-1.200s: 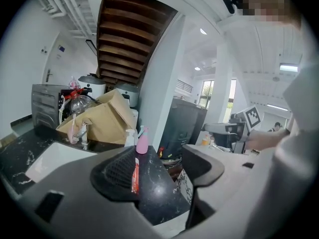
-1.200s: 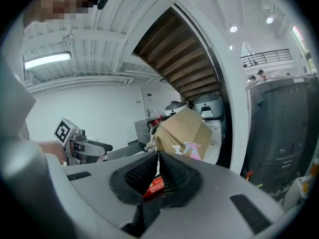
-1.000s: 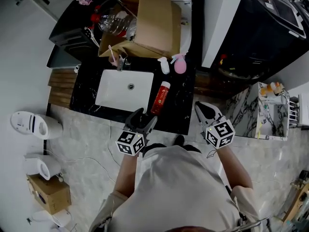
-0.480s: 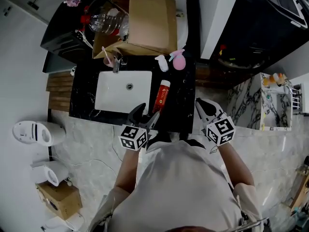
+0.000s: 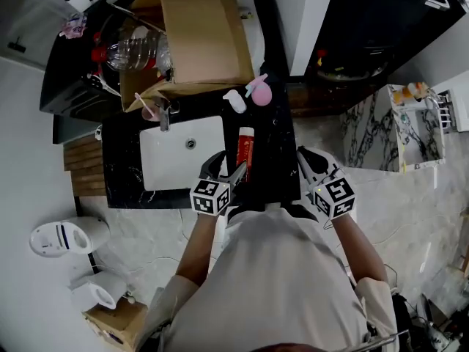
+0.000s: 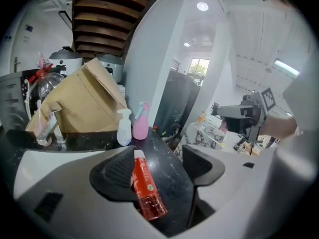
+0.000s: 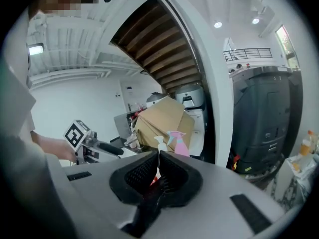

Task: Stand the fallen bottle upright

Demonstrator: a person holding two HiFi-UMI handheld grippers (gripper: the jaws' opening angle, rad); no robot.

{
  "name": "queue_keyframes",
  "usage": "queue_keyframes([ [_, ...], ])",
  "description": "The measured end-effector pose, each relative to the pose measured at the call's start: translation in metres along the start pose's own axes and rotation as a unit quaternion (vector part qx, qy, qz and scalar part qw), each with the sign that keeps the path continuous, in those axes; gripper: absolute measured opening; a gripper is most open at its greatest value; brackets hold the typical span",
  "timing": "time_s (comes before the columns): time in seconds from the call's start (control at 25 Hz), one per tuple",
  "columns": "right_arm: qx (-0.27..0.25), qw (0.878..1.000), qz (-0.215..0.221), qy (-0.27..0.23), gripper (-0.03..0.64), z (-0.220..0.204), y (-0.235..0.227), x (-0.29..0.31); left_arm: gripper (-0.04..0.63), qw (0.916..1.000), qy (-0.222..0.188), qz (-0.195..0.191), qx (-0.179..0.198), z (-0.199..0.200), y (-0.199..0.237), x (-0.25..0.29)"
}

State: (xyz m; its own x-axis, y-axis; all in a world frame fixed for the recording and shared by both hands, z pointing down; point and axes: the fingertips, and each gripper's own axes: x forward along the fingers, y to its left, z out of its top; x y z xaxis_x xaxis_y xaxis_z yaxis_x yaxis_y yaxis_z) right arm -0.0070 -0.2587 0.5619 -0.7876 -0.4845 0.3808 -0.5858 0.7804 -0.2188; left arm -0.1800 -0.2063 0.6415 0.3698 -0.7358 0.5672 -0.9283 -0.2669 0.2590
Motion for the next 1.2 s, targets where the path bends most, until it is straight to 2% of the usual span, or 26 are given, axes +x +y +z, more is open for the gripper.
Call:
queue_keyframes([
  [0.32,0.015,0.999,-0.031,0.019,0.035,-0.015,-0.007,0.012,0.321,0.9968,0.078,-0.015,0.003,-0.027,0.027,0.071],
  [0.68,0.038,0.998,-0.047,0.020,0.035,-0.022,-0.007,0.020,0.330,0.9859,0.167,0.015,-0.005,-0.068,0.055,0.133],
  [0.88,0.046,0.997,-0.059,0.023,0.035,-0.029,-0.009,0.023,0.336,0.9779,0.206,0.024,-0.028,-0.086,0.062,0.155],
  [1.08,0.064,0.995,-0.069,0.031,0.035,-0.040,-0.010,0.017,0.345,0.9691,0.240,0.043,-0.038,-0.106,0.064,0.171],
  [1.2,0.068,0.994,-0.075,0.032,0.035,-0.045,-0.011,0.015,0.348,0.9674,0.242,0.065,-0.036,-0.109,0.069,0.179],
])
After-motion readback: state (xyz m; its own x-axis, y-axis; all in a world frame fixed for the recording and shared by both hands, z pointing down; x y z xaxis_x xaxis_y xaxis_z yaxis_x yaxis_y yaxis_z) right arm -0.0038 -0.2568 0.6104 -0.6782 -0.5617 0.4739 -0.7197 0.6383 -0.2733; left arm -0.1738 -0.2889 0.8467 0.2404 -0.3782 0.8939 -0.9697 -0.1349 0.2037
